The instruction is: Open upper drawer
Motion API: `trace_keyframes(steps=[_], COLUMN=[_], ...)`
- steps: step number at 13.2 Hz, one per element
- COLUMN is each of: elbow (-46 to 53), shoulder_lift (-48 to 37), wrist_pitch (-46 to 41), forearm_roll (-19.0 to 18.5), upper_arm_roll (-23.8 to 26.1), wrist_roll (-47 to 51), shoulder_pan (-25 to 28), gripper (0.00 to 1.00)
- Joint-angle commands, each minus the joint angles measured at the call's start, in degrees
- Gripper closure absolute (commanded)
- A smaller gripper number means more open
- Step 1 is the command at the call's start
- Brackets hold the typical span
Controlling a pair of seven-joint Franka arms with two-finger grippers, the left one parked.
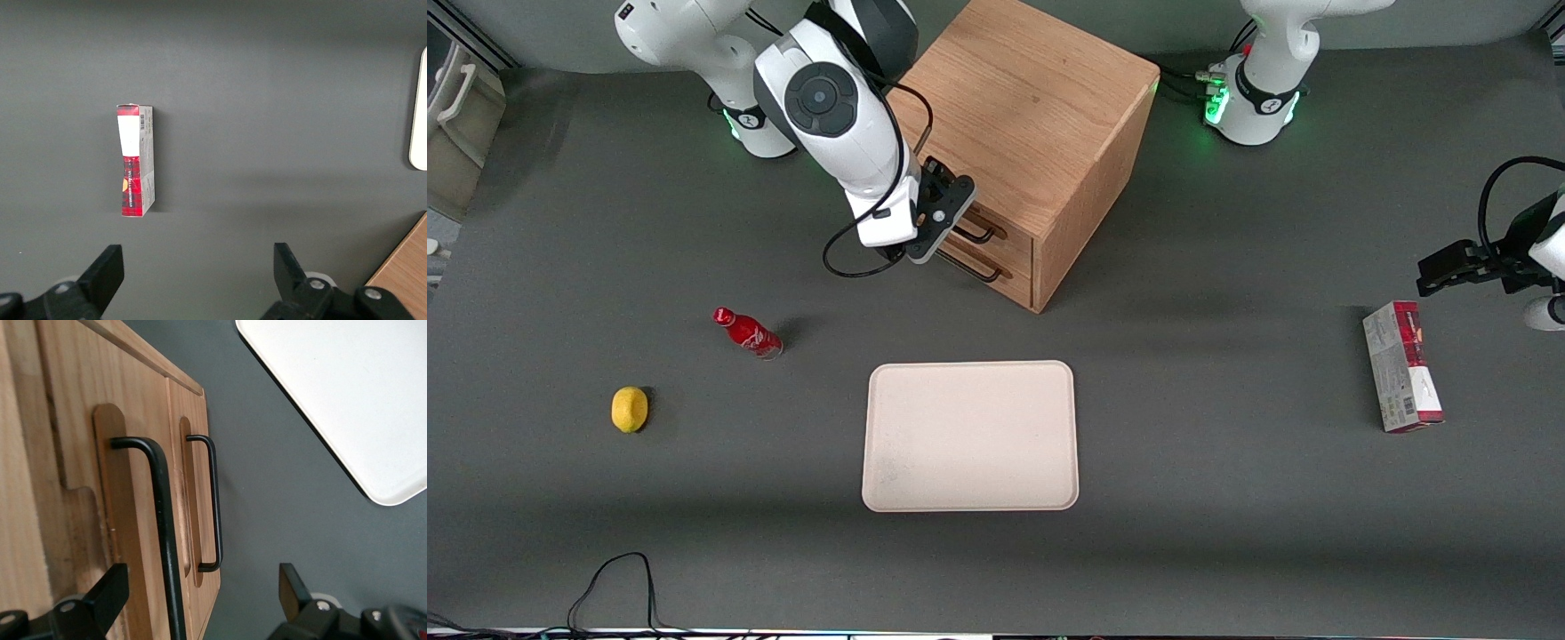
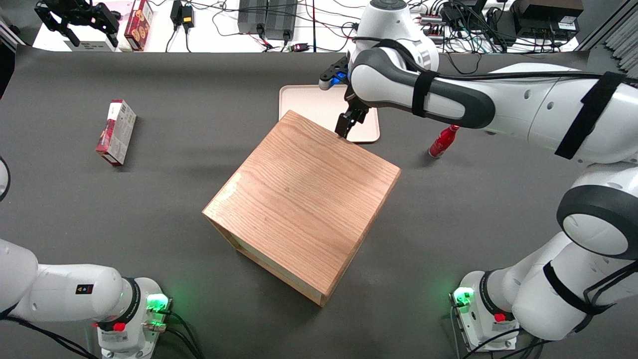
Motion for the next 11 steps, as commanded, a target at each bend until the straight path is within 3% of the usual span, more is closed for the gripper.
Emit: trace_keyframes(steps=[1, 11], elbow=[-2.4, -4.4], shoulder_lift=[-2.1, -1.5], wrist_pitch=[1.6, 4.3], forearm_roll=[1.1, 1.3], upper_arm_roll=[-0.7, -1.2], wrist_roll=[-1.6, -1.7], shoulder_pan=[0.0, 0.4], gripper=[0.00, 0.00])
